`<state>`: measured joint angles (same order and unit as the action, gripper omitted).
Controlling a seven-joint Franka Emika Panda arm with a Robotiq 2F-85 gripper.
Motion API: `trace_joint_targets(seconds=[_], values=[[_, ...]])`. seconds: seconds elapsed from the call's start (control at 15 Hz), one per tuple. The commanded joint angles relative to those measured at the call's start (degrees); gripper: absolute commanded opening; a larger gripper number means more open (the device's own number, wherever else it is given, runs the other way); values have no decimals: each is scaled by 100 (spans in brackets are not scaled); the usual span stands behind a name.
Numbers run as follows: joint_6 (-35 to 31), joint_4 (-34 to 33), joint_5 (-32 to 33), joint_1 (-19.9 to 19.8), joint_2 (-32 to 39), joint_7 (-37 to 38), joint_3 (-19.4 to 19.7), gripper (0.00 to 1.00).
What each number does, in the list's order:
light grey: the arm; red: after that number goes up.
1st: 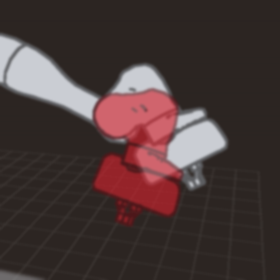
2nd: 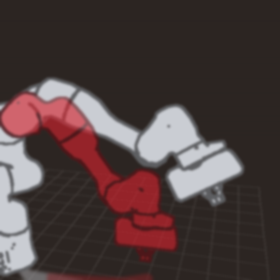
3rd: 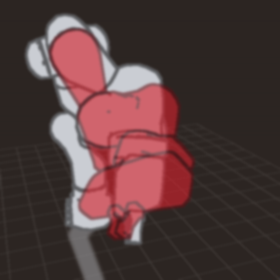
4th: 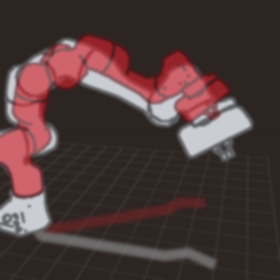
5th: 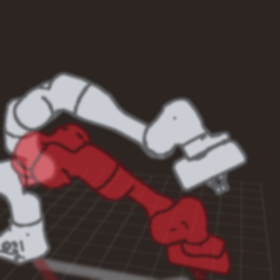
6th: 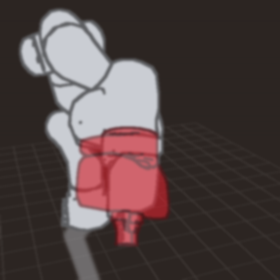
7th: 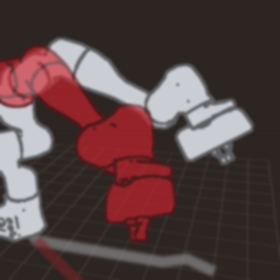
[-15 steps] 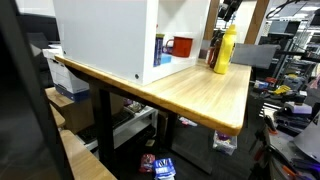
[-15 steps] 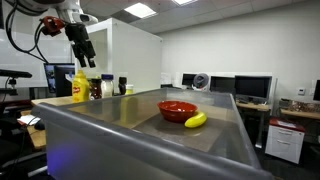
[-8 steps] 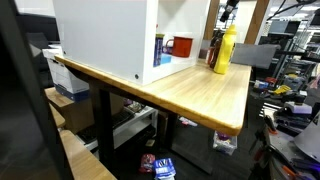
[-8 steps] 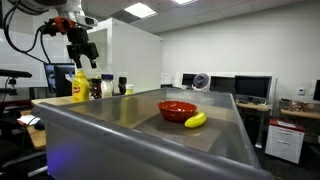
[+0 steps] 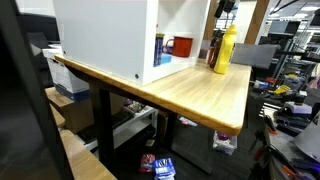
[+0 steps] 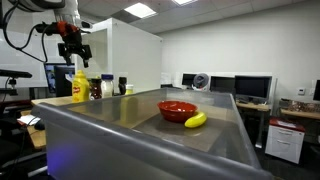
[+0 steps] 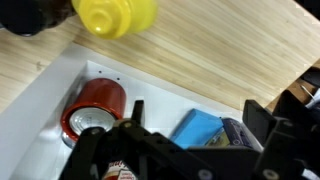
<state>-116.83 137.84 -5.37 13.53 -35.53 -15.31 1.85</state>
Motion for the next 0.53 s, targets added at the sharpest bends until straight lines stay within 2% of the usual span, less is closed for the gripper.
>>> trace_joint_targets(seconds=[0.0, 0.2, 0.27, 0.47], values=[[-82, -72, -753, 47, 168, 329, -107, 100], [-279, -38, -1110, 20, 245, 543, -240, 100], [-83, -14, -866, -61, 116, 281, -213, 100], [-174, -14, -1011, -54, 186, 408, -276, 100]])
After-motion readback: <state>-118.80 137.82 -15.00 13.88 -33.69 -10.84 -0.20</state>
